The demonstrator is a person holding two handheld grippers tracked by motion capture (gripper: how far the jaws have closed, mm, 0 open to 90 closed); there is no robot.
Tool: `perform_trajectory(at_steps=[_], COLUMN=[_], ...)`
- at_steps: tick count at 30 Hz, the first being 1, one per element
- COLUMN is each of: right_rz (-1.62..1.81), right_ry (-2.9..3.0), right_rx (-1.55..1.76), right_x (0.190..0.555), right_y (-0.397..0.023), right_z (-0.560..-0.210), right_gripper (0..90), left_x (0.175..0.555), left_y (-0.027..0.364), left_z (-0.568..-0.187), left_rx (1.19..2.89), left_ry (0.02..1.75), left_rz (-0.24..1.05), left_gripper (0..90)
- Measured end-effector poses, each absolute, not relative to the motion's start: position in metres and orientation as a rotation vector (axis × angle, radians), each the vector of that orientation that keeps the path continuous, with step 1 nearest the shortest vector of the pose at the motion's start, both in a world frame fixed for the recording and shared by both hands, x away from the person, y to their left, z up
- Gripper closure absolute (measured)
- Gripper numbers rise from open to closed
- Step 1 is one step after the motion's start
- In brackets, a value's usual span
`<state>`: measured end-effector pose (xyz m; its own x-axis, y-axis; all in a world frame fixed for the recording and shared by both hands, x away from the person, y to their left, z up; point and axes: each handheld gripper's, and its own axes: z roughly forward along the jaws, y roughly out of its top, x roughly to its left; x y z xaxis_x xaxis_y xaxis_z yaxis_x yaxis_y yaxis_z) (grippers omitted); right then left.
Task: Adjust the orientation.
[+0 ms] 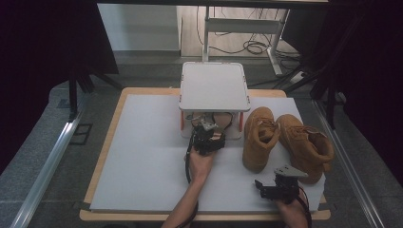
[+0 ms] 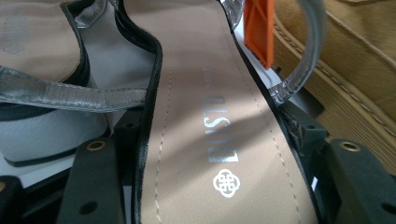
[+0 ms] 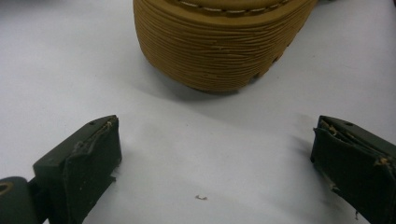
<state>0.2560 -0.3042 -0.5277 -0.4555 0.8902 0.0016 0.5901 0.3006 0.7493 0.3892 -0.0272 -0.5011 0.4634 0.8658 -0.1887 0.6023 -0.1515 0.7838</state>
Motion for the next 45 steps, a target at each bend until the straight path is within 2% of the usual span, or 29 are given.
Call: perform_trajectory(at_steps=[27,45], right_rz=[0.978,0.979], right_ry=[2.159,2.159], right_rx=[1.316,1.313], right_x=[0.256,0.256], right_y=[-0.305,-0.305], right_z=[-0.528,-0.528], right_gripper=[2.2,2.3], left_x=[0.425,0.413], left_y=[-0.052,-0.045], left_z=[-0.507,-0.503], left_rx=[1.873,1.905], left_ry=[1.310,1.252], left_rz=[0.445,0.442], left_gripper=[38.4,31.4])
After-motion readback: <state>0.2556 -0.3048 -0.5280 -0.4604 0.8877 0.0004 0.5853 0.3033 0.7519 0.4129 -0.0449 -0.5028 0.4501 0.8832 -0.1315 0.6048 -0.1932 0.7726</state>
